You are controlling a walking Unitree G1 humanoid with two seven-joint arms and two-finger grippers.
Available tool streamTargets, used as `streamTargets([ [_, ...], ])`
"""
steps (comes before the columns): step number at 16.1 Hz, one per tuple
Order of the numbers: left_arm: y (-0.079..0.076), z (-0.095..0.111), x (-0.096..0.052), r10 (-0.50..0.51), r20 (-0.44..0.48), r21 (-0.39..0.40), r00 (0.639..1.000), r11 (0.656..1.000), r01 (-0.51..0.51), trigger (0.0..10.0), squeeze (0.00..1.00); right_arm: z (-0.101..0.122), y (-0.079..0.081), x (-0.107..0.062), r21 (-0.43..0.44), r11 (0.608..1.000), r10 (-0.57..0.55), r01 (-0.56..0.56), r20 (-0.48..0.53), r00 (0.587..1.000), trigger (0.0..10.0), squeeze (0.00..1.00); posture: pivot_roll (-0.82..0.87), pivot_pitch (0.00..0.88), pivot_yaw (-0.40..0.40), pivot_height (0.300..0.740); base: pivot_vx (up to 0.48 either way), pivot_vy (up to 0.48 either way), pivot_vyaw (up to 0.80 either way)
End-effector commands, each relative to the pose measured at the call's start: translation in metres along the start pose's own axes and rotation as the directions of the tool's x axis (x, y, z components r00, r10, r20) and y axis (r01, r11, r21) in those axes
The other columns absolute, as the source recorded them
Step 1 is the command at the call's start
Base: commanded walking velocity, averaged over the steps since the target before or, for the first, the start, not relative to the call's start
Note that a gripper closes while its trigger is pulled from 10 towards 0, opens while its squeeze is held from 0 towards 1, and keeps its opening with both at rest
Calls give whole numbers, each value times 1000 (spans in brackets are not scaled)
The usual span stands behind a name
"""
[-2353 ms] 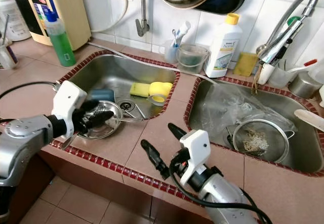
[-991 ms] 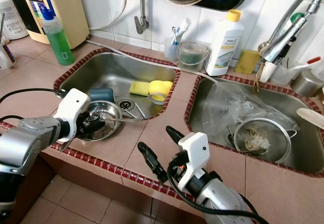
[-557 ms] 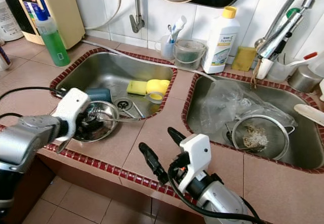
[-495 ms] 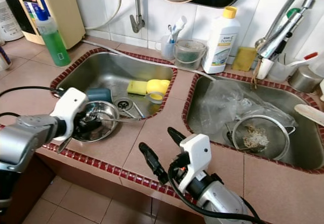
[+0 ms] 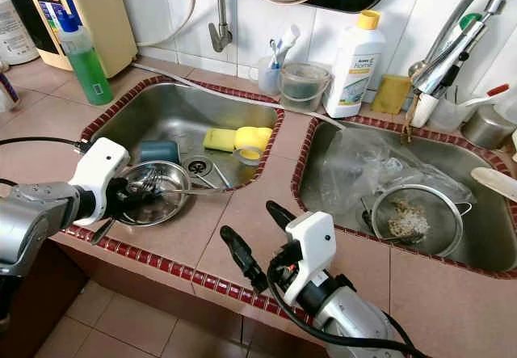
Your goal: Kitchen organization
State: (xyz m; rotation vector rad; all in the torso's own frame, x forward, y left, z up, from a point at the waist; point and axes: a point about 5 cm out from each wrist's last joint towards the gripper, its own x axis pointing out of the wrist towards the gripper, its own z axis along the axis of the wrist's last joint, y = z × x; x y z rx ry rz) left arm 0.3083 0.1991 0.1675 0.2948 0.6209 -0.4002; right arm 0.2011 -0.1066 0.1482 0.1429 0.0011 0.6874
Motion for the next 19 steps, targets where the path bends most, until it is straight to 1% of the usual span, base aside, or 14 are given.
streamTargets([
  [1,-5,-1,-2,-24,-14,20,1000,1000,24,10000,0,3,0,0,0,1000,9,-9,2,1000,10000,0,-128,77,-10,740,0,0,0],
  [3,-9,-4,-1,-46,-31,30,998,998,47,10000,0,3,-1,0,0,1000,7,-7,2,1000,10000,0,-132,81,-8,740,0,0,0],
  [6,-14,-7,-1,-78,-52,22,996,997,79,10000,0,4,0,-1,-1,1000,-1,1,2,1000,10000,0,-141,90,-3,740,0,0,0],
  [9,-14,-7,1,-73,-59,17,996,997,74,10000,0,4,0,-2,0,1000,-11,11,2,1000,10000,0,-145,95,2,740,0,0,0],
  [10,-14,-5,1,-77,-56,24,995,997,78,7843,0,3,1,-2,1,1000,-14,14,1,1000,10000,0,-147,96,4,740,0,0,0],
  [11,-14,-5,1,-79,-56,23,995,996,80,6824,0,3,1,-2,2,1000,-15,15,1,1000,10000,0,-147,96,4,740,0,0,0],
  [12,-14,-5,1,-83,-55,29,995,996,85,4196,0,3,1,-2,3,1000,-18,18,2,1000,10000,0,-148,98,6,740,0,0,0],
  [13,-15,-4,1,-85,-54,25,995,996,87,0,0,4,1,-2,2,1000,-21,21,3,1000,10000,0,-148,98,9,740,0,0,0],
  [19,-14,-2,0,-87,-42,30,995,996,88,0,0,4,1,-2,3,1000,-25,25,5,1000,10000,0,-145,98,9,740,0,0,0],
])
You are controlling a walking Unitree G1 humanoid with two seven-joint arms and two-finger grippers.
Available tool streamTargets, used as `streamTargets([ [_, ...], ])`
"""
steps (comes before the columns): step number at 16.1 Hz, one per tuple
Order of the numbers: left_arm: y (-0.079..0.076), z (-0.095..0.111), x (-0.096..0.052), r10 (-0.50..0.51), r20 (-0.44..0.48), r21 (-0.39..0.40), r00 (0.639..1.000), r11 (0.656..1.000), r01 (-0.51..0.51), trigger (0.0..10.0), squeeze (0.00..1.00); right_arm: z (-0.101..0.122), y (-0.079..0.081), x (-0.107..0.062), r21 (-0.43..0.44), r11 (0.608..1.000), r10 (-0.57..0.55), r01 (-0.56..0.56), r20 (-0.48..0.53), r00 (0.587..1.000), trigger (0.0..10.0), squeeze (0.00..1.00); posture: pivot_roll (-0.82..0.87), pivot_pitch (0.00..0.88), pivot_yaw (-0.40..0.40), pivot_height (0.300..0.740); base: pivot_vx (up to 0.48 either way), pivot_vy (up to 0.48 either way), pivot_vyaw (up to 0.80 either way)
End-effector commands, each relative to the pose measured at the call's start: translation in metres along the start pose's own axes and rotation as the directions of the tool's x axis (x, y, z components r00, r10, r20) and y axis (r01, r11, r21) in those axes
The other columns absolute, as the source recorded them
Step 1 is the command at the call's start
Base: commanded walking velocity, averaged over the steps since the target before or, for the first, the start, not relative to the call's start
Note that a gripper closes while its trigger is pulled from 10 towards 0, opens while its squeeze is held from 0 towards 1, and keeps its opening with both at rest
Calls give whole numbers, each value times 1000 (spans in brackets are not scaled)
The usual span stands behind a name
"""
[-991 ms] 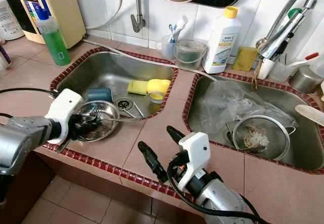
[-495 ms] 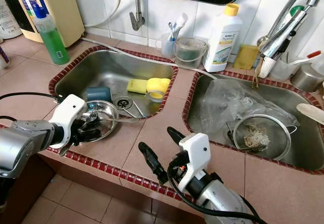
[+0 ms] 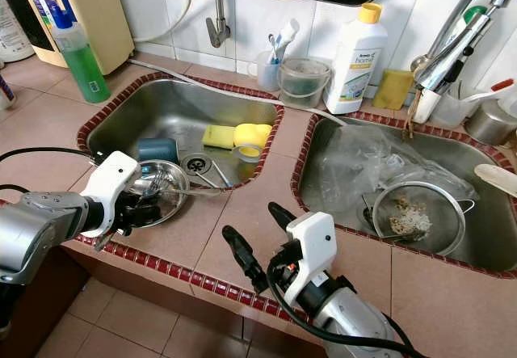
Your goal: Kitchen organization
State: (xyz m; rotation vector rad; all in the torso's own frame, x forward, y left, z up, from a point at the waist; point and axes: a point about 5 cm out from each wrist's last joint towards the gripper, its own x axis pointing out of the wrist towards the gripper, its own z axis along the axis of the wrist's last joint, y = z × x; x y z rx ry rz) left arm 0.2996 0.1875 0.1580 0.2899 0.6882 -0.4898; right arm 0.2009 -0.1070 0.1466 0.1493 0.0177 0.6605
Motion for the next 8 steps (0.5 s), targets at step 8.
streamTargets([
  [8,1,5,-3,12,15,30,1000,999,-13,0,0,5,2,0,-3,1000,13,-13,19,1000,10000,0,-140,83,4,740,0,0,0],
])
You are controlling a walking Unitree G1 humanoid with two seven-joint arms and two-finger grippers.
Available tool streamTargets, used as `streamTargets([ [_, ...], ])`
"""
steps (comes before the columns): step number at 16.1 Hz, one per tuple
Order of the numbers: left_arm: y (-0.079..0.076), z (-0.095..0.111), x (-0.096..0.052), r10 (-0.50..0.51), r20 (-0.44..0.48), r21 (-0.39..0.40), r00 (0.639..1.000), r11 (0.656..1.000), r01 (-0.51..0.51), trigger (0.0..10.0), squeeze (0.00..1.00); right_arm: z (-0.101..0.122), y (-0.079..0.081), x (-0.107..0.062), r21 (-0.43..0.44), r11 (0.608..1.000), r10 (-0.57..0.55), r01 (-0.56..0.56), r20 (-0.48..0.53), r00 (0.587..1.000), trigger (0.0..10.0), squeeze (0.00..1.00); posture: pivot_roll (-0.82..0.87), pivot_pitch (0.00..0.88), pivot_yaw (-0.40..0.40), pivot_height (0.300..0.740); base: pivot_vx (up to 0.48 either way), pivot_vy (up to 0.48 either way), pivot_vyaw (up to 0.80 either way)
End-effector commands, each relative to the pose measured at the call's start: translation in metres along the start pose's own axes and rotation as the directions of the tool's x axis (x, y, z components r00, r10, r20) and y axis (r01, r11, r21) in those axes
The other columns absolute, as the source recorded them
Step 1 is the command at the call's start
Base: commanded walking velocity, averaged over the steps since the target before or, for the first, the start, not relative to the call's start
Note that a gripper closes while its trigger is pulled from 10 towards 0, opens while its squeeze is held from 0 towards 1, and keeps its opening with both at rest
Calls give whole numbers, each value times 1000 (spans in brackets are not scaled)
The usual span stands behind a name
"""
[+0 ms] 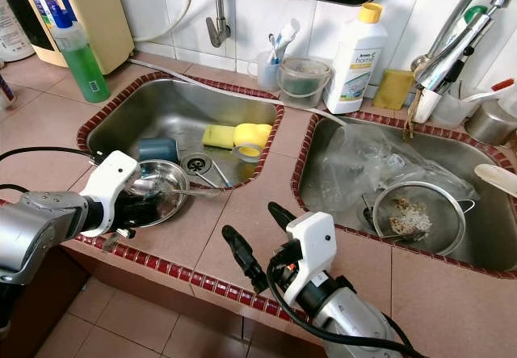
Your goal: Kitchen organization
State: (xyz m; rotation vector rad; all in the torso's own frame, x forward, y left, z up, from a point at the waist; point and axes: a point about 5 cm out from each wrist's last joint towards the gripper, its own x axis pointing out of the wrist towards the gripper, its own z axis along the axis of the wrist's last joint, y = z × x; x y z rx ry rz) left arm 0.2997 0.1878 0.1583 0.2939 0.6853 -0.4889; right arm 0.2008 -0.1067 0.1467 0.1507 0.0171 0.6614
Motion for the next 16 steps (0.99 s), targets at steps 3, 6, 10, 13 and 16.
streamTargets([
  [3,0,5,-3,9,18,30,1000,1000,-10,0,0,4,2,0,-6,1000,18,-18,16,1000,10000,0,-140,78,2,740,0,0,0],
  [6,0,6,-3,11,20,31,1000,999,-12,0,0,4,2,0,-8,1000,21,-21,15,1000,10000,0,-141,73,1,740,0,0,0],
  [10,1,7,-3,17,28,35,999,999,-18,0,0,5,2,0,-9,1000,26,-26,15,1000,10000,0,-139,71,-3,740,0,0,0],
  [13,8,11,-7,48,45,34,998,998,-49,0,0,5,1,1,-10,1000,26,-26,15,1000,10000,0,-136,72,-5,740,0,0,0],
  [16,15,14,-11,81,60,37,995,996,-83,0,0,6,0,2,-11,1000,28,-28,18,999,10000,0,-133,75,-7,740,0,0,0],
])
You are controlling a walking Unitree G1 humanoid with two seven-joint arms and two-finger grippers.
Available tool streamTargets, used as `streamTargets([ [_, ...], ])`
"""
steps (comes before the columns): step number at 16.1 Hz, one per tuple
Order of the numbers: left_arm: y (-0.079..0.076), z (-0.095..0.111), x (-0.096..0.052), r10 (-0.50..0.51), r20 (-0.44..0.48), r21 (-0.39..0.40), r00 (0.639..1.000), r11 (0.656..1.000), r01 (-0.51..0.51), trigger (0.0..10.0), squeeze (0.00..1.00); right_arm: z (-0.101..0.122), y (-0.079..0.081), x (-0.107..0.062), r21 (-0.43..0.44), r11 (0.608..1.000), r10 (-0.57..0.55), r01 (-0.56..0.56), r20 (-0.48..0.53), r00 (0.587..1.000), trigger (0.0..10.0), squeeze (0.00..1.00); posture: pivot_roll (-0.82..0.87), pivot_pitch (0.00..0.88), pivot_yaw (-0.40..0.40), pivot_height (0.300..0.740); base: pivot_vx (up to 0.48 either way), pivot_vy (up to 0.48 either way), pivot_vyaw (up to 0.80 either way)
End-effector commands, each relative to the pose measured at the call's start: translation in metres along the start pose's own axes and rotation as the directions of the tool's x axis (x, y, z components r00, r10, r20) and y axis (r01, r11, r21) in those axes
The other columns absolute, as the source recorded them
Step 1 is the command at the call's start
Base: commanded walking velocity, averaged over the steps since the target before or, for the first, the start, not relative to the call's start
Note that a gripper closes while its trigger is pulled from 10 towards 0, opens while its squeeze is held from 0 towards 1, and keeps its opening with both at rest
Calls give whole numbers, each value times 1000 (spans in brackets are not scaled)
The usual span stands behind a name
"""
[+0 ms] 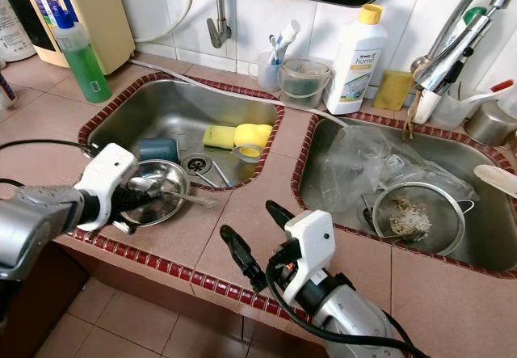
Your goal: Kitchen organization
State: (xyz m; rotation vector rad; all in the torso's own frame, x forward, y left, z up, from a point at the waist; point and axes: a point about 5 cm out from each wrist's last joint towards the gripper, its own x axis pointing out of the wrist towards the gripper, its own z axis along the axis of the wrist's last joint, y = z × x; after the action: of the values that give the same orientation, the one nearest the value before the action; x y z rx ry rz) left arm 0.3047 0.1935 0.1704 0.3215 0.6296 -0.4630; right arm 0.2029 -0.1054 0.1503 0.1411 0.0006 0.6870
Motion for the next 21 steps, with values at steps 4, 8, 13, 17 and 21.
streamTargets([
  [4,13,10,-9,58,41,-1,997,998,-58,157,0,2,-1,0,5,1000,2,-2,8,1000,10000,0,-130,79,-12,740,0,0,0],
  [8,14,17,-11,51,106,-10,993,999,-50,9137,0,3,-2,1,2,1000,3,-3,11,1000,10000,0,-128,76,-15,740,0,0,0],
  [13,4,36,-4,51,317,-6,947,999,-52,10000,0,6,-5,4,-12,1000,-4,4,24,1000,10000,0,-135,63,-16,740,0,0,0],
  [17,-14,54,15,49,481,-32,875,999,-39,10000,0,15,-23,16,-40,995,-92,96,93,991,10000,0,-138,21,-15,740,0,0,0],
  [21,-26,71,28,57,606,-71,793,997,-18,10000,0,24,-36,27,-38,986,-155,162,145,977,10000,0,-154,0,-7,740,0,0,0],
])
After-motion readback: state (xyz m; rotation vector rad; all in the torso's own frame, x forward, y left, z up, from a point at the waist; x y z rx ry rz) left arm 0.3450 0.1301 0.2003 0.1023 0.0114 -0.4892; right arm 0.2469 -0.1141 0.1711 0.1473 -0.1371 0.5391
